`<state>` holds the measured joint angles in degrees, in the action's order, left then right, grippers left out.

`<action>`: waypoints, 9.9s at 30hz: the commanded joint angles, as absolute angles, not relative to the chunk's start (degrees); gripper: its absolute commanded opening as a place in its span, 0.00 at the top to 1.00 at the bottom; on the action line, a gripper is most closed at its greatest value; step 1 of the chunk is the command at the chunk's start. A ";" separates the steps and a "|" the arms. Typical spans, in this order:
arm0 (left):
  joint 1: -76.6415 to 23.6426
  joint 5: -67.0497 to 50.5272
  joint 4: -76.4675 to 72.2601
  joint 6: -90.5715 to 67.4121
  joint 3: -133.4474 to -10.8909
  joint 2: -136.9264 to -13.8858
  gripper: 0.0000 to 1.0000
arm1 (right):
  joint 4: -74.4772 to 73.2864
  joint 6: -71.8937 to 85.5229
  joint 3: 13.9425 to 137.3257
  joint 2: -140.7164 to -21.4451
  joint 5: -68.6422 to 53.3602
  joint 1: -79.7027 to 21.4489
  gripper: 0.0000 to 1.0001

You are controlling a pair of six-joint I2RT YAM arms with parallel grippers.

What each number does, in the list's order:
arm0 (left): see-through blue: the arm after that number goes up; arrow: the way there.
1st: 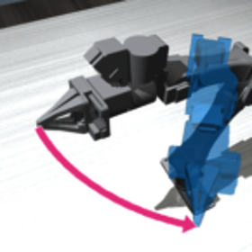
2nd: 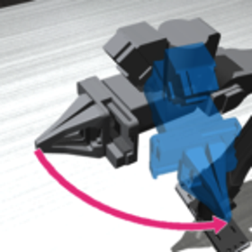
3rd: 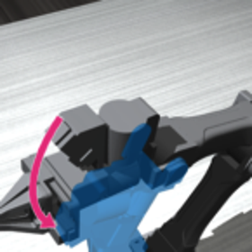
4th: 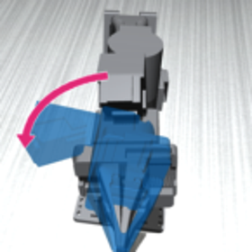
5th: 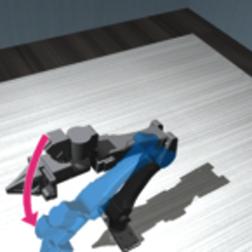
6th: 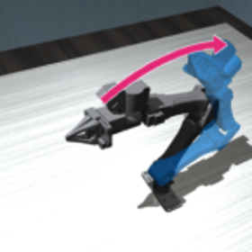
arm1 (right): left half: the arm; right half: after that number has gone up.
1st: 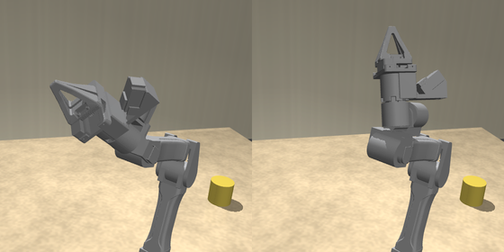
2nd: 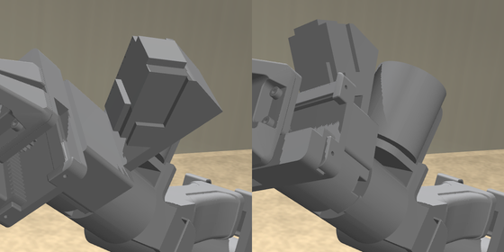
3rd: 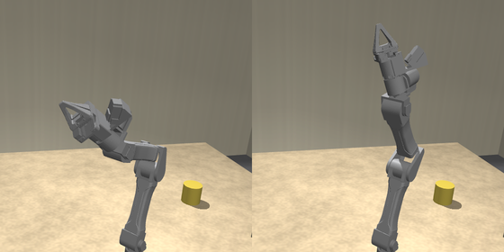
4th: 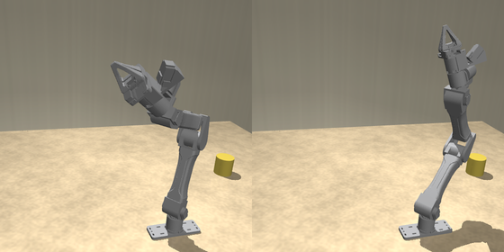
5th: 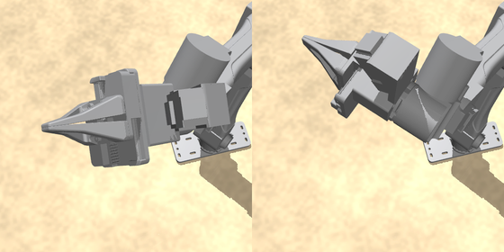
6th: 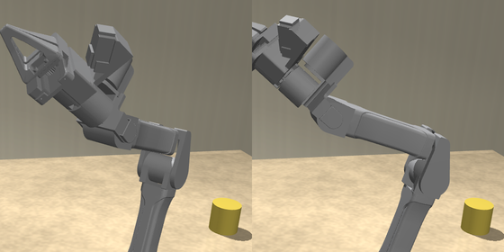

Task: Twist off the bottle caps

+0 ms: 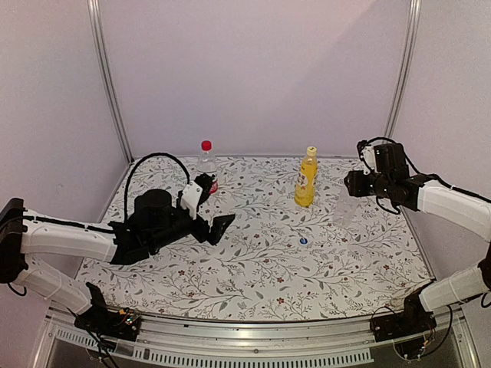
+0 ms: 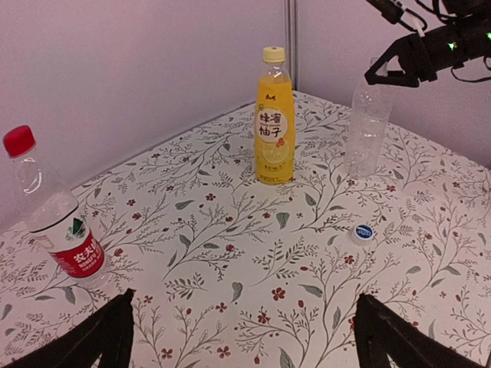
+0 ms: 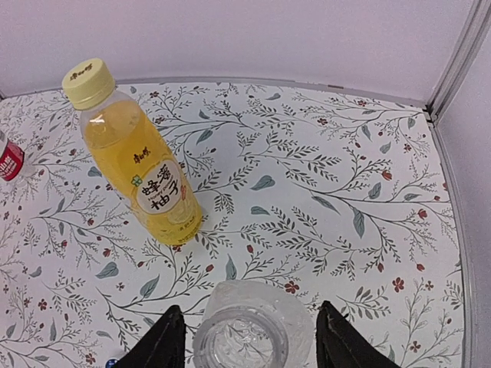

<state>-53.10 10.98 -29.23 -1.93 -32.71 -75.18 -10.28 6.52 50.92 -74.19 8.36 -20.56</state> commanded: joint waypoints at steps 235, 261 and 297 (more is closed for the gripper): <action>-59.76 12.22 -25.31 -8.56 -48.78 -79.25 0.50 | -10.80 14.65 94.63 -88.84 -18.01 -47.90 0.10; -61.14 15.79 -23.48 -6.28 -50.23 -80.91 0.50 | -11.84 12.61 95.45 -91.80 -18.61 -49.92 0.45; -57.16 -32.29 -29.39 0.19 -43.14 -74.27 0.49 | -21.90 -22.02 92.95 -88.95 -66.16 -46.12 0.66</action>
